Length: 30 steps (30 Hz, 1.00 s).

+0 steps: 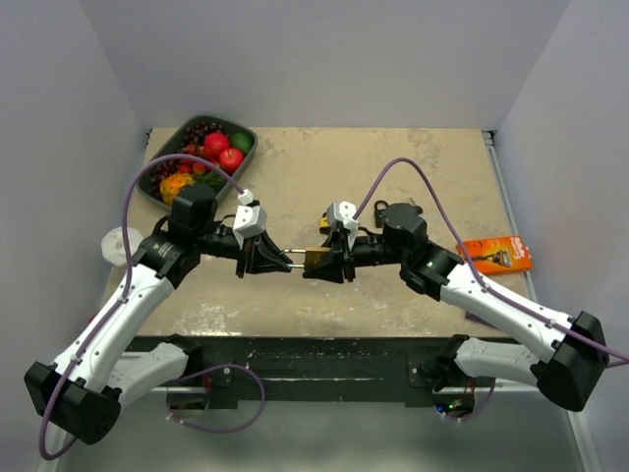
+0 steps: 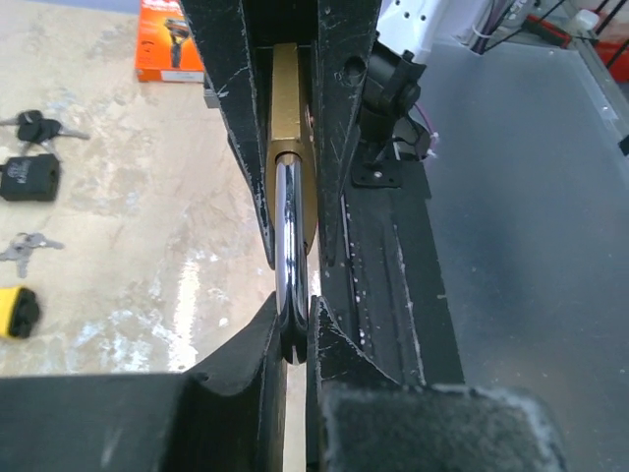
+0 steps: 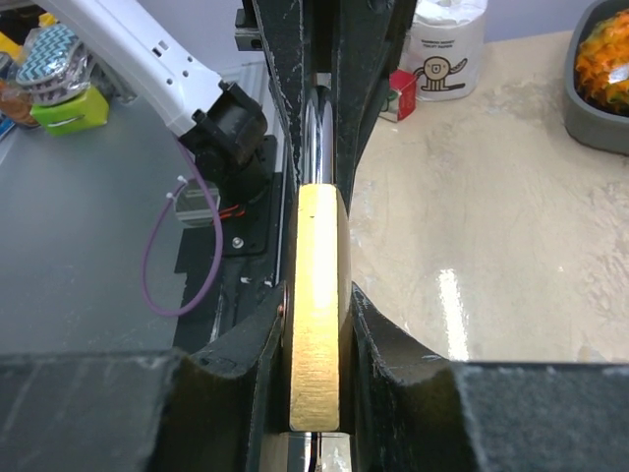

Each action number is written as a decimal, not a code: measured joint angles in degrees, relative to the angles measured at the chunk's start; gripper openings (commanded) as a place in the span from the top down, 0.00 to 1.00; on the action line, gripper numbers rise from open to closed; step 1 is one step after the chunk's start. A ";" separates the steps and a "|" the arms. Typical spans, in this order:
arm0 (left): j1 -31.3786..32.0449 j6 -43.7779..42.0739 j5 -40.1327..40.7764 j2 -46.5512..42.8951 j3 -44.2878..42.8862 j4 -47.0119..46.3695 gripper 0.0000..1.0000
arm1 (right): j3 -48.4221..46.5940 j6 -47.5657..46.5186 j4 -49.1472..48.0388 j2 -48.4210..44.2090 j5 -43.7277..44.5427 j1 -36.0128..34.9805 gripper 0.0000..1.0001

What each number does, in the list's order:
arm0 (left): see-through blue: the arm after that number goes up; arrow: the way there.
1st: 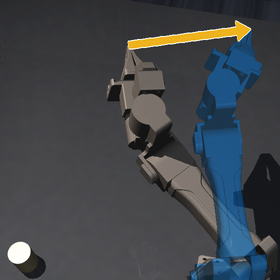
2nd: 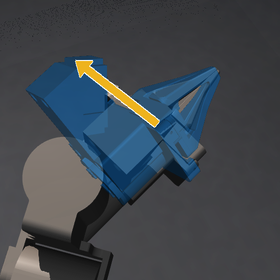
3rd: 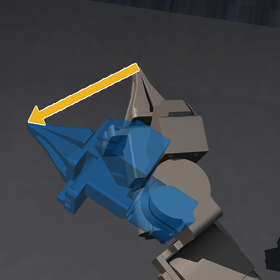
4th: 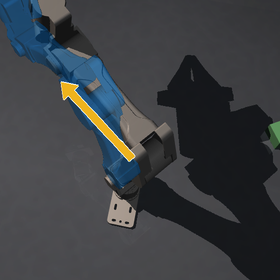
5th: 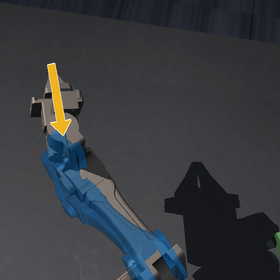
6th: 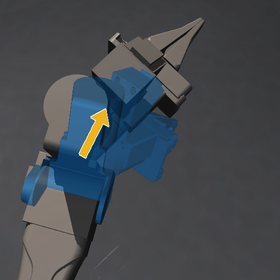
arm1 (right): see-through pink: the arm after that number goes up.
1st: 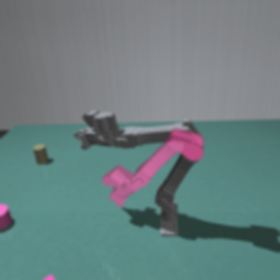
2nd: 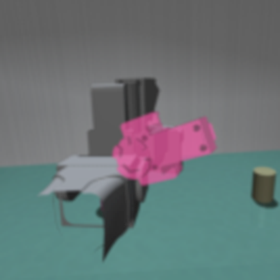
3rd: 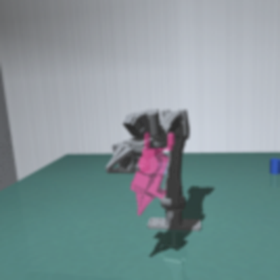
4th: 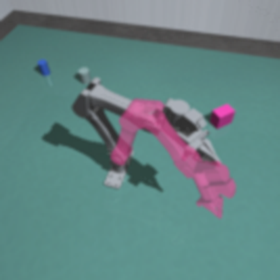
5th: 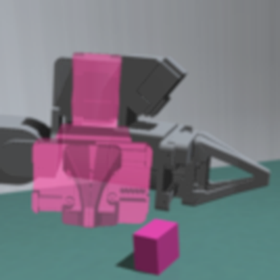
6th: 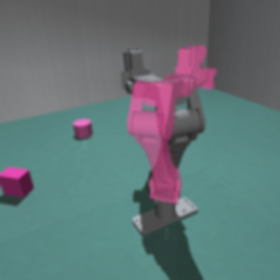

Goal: Lock with the key
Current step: Lock the lock.

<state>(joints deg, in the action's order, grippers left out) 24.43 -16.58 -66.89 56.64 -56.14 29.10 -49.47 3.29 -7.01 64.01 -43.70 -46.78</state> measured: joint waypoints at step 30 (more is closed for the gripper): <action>-1.84 25.11 -3.30 -1.86 10.01 -27.30 0.83 | 0.70 3.74 -1.88 -0.42 1.57 0.33 1.00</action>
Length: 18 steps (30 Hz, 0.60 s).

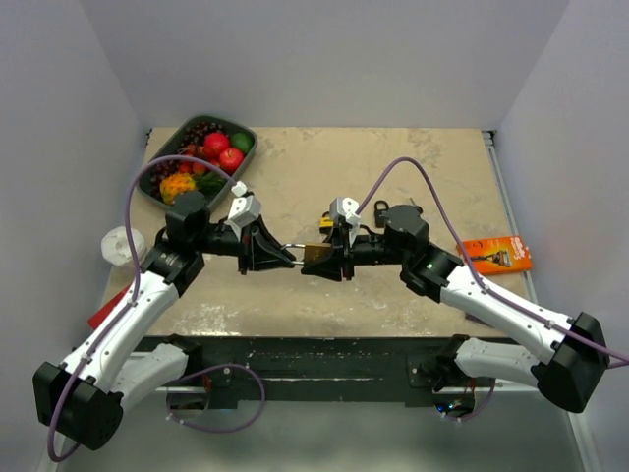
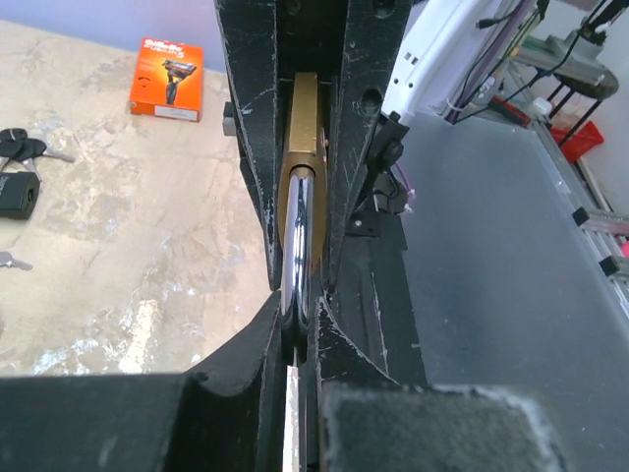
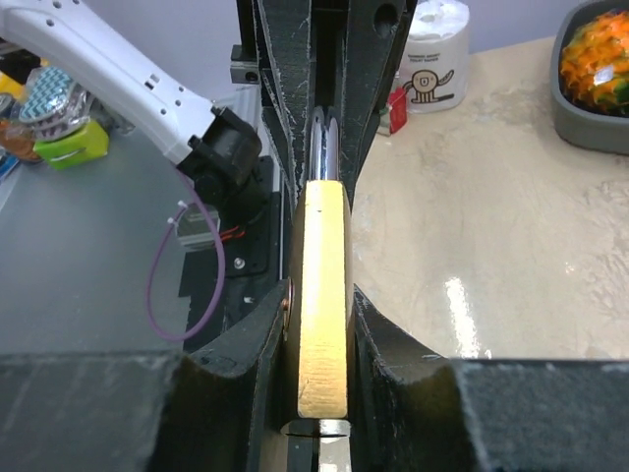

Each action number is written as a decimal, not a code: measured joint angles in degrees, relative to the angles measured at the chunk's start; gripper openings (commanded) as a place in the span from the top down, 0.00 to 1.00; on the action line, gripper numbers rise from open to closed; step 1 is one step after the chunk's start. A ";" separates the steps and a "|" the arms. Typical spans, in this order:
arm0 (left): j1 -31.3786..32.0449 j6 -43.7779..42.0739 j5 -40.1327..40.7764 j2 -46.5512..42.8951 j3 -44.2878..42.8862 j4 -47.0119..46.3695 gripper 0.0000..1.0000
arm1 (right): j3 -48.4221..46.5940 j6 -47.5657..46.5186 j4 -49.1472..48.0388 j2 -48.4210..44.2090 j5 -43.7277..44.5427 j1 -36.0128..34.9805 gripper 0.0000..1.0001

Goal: Lock with the key
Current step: Lock the lock.

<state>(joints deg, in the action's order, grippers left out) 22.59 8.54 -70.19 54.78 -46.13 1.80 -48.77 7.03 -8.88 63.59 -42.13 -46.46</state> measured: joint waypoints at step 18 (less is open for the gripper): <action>-1.38 17.84 2.91 0.72 3.63 -23.71 0.61 | 4.22 6.01 -5.99 -0.17 3.30 0.94 1.00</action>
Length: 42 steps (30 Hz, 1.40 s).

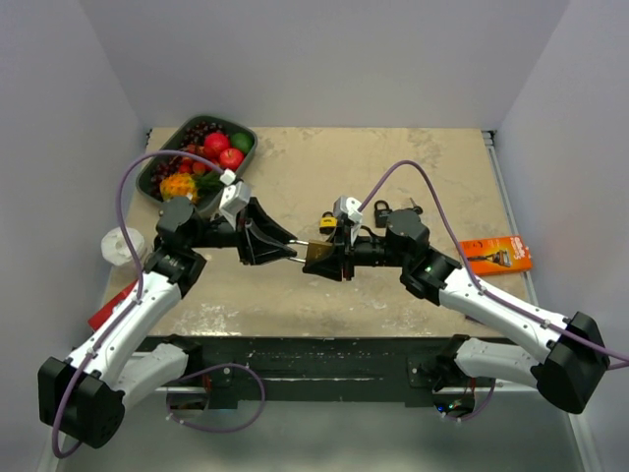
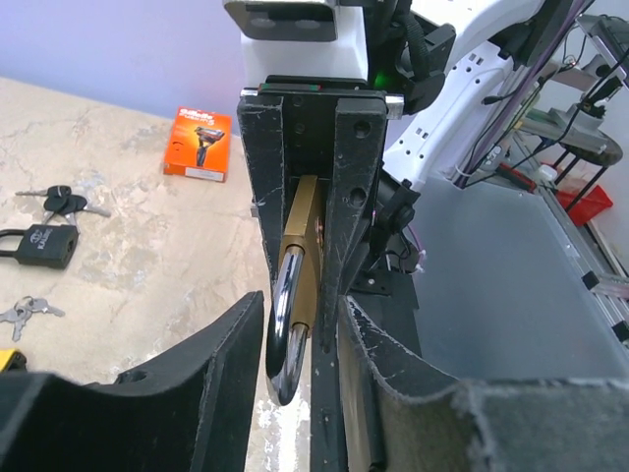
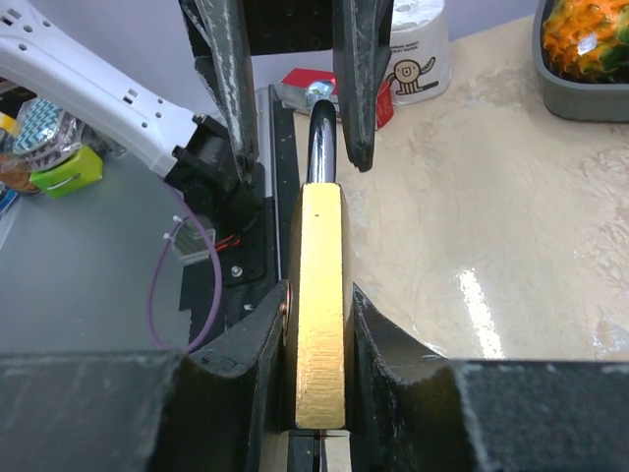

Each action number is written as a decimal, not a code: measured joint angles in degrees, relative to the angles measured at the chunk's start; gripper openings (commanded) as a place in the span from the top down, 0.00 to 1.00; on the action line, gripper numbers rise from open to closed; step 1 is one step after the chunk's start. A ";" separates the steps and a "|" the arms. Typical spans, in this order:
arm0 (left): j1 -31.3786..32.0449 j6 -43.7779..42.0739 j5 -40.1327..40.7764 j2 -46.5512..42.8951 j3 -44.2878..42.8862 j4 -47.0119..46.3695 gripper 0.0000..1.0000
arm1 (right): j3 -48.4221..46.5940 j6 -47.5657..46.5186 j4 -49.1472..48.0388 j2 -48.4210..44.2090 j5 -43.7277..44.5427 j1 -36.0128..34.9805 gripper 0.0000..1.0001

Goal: Lock with the key
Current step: Lock the lock.

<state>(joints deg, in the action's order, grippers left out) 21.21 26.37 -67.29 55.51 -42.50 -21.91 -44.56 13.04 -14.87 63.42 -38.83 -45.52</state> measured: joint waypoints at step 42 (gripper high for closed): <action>-8.57 -20.13 -11.61 1.03 -4.87 30.10 1.00 | -5.81 -10.88 14.32 -0.33 -3.41 3.58 0.60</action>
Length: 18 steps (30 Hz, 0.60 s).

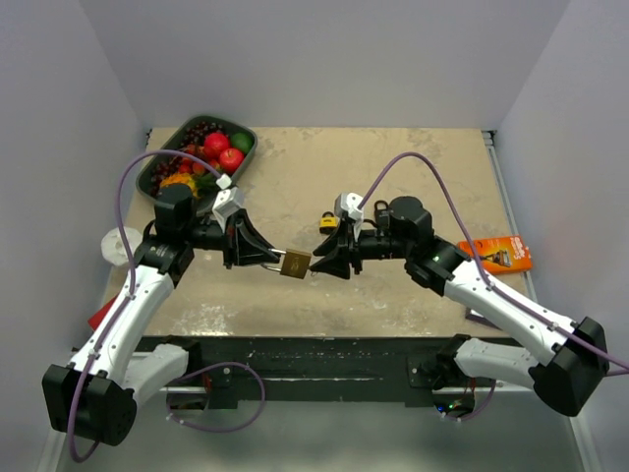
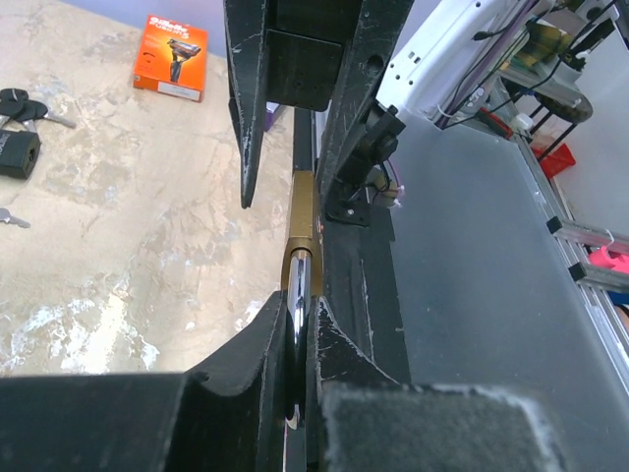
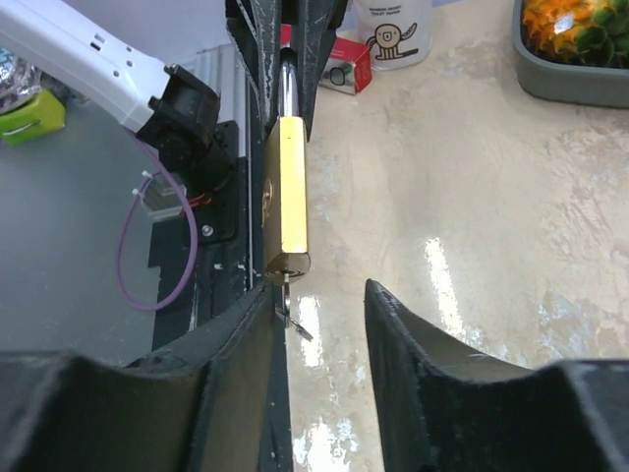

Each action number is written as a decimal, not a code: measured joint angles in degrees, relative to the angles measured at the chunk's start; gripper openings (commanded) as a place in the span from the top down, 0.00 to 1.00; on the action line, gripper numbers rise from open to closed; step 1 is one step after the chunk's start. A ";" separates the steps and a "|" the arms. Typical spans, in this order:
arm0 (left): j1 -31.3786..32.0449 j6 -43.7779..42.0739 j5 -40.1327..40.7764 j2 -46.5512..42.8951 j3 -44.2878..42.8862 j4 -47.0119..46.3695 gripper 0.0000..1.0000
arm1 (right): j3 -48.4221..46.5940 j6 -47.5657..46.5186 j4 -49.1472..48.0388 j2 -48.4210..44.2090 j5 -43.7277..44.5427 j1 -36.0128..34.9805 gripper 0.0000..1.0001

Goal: Lock with the key
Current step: Lock the lock.

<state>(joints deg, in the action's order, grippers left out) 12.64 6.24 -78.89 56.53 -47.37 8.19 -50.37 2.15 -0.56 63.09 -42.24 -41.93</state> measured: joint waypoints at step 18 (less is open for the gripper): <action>0.00 -1.42 0.04 0.35 0.00 0.94 1.00 | -0.98 -2.40 2.32 1.79 -4.42 0.00 1.00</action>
<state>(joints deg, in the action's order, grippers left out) 12.64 4.82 -78.85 56.88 -47.37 9.13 -51.35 -0.25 1.76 64.88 -46.65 -41.93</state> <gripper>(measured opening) 0.105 0.022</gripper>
